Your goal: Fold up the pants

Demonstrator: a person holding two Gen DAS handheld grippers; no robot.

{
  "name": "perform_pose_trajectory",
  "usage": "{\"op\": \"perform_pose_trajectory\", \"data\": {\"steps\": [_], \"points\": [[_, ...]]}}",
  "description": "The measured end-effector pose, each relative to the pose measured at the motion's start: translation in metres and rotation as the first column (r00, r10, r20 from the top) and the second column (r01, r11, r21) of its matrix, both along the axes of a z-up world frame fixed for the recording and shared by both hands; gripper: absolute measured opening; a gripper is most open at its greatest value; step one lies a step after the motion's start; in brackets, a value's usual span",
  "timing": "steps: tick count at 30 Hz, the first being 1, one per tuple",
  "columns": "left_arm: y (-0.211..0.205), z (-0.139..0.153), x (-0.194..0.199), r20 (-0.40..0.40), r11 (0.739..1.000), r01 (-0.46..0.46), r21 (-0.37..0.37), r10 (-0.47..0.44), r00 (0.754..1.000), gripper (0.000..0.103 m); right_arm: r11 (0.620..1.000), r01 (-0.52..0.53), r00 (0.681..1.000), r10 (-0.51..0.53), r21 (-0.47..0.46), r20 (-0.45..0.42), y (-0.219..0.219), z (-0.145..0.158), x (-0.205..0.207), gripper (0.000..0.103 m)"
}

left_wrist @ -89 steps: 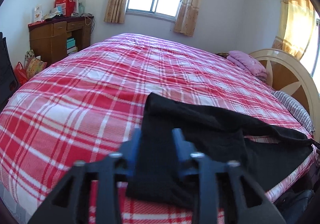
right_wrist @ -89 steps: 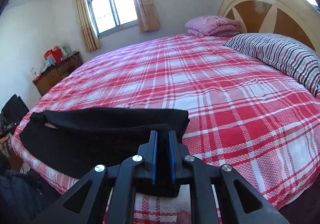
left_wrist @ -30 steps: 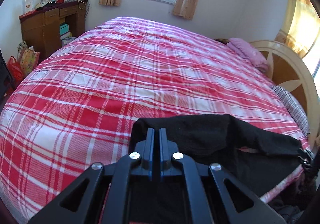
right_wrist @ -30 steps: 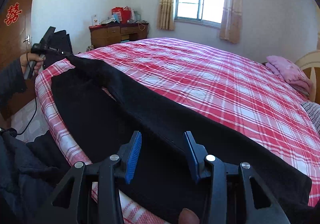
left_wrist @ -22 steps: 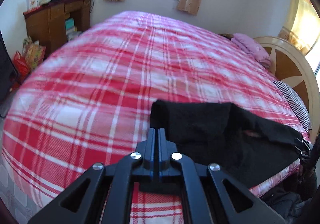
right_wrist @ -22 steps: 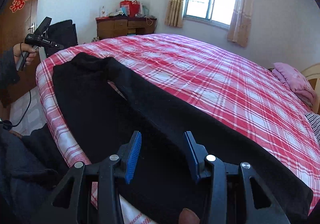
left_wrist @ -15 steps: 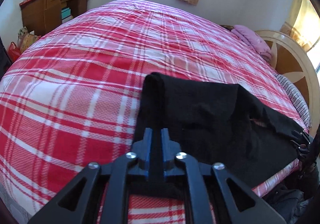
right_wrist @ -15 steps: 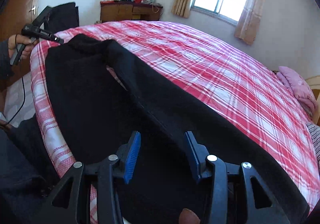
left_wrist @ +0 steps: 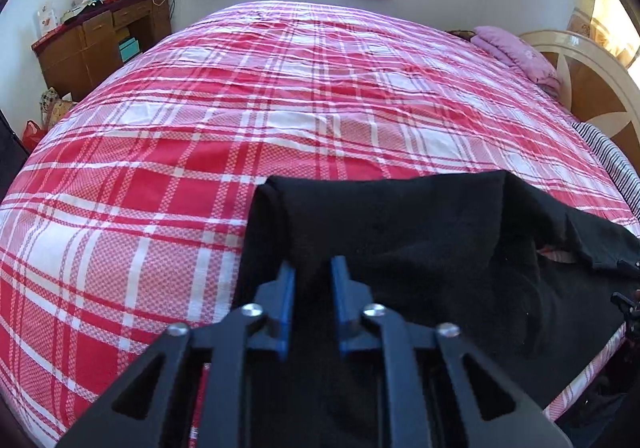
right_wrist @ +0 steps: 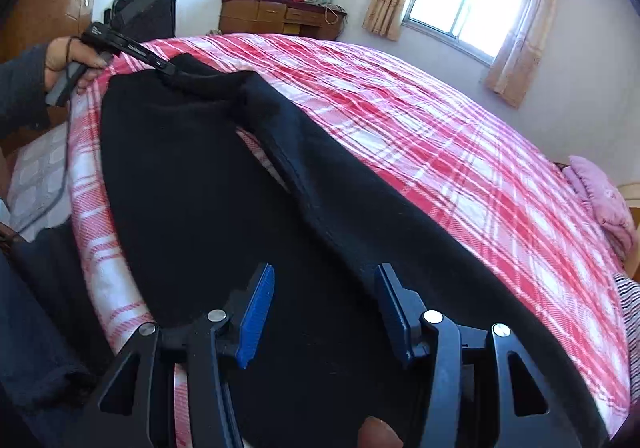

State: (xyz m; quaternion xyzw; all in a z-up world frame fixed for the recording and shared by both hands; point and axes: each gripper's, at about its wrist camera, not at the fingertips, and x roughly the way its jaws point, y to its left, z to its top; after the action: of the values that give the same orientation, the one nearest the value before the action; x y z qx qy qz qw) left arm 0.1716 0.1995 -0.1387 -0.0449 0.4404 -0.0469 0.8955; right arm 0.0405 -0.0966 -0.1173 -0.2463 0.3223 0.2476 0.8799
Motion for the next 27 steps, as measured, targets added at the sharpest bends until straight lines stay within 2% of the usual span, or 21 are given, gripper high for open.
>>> {"op": "perform_pose_trajectory", "data": {"steps": [3, 6, 11, 12, 14, 15, 17, 21, 24, 27], "points": [[-0.005, 0.006, -0.003, 0.002, 0.999, 0.018, 0.041, -0.018, 1.000, 0.008, 0.999, 0.014, 1.000, -0.014, -0.049, 0.013, -0.002, -0.005, 0.007, 0.054], [-0.003, 0.014, -0.007, 0.000, 0.999, 0.032, 0.036, -0.032, 1.000, 0.008, 0.996, 0.011, 1.000, -0.009, -0.088, 0.018, -0.002, -0.011, 0.013, 0.054], [0.012, 0.026, -0.007, -0.009, 0.996, 0.045, -0.081, -0.046, 0.999, 0.008, 0.989, 0.011, 0.999, -0.006, -0.146, 0.036, 0.000, -0.016, 0.023, 0.053], [0.015, 0.027, -0.007, -0.012, 0.994, 0.044, -0.101, -0.045, 0.999, 0.008, 0.988, 0.016, 0.999, -0.010, -0.156, 0.039, 0.001, -0.017, 0.025, 0.048], [0.019, 0.028, -0.005, -0.017, 0.990, 0.045, -0.135, -0.048, 0.999, 0.008, 0.986, 0.028, 0.999, -0.025, -0.162, 0.020, 0.000, -0.017, 0.031, 0.011], [0.021, 0.028, -0.005, -0.023, 0.985, 0.044, -0.165, -0.048, 0.999, 0.008, 0.987, 0.029, 1.000, -0.026, -0.158, 0.017, 0.000, -0.016, 0.032, 0.008], [0.025, 0.029, -0.004, -0.028, 0.977, 0.043, -0.207, -0.050, 0.998, 0.007, 0.988, 0.022, 0.999, -0.018, -0.151, 0.030, -0.001, -0.010, 0.029, 0.004], [0.036, 0.035, -0.006, -0.023, 0.961, 0.037, -0.276, -0.045, 0.999, 0.007, 0.994, 0.024, 0.996, -0.014, -0.107, 0.088, -0.007, 0.016, 0.017, 0.003], [0.045, 0.043, -0.013, -0.011, 0.950, 0.042, -0.310, -0.048, 0.999, 0.007, 0.998, 0.004, 0.994, 0.002, -0.056, 0.113, -0.015, 0.041, 0.001, 0.003], [0.051, 0.049, -0.028, -0.007, 0.941, 0.054, -0.333, -0.060, 0.998, 0.007, 0.998, -0.022, 0.990, 0.031, -0.063, 0.141, -0.017, 0.052, -0.022, 0.003]]}}
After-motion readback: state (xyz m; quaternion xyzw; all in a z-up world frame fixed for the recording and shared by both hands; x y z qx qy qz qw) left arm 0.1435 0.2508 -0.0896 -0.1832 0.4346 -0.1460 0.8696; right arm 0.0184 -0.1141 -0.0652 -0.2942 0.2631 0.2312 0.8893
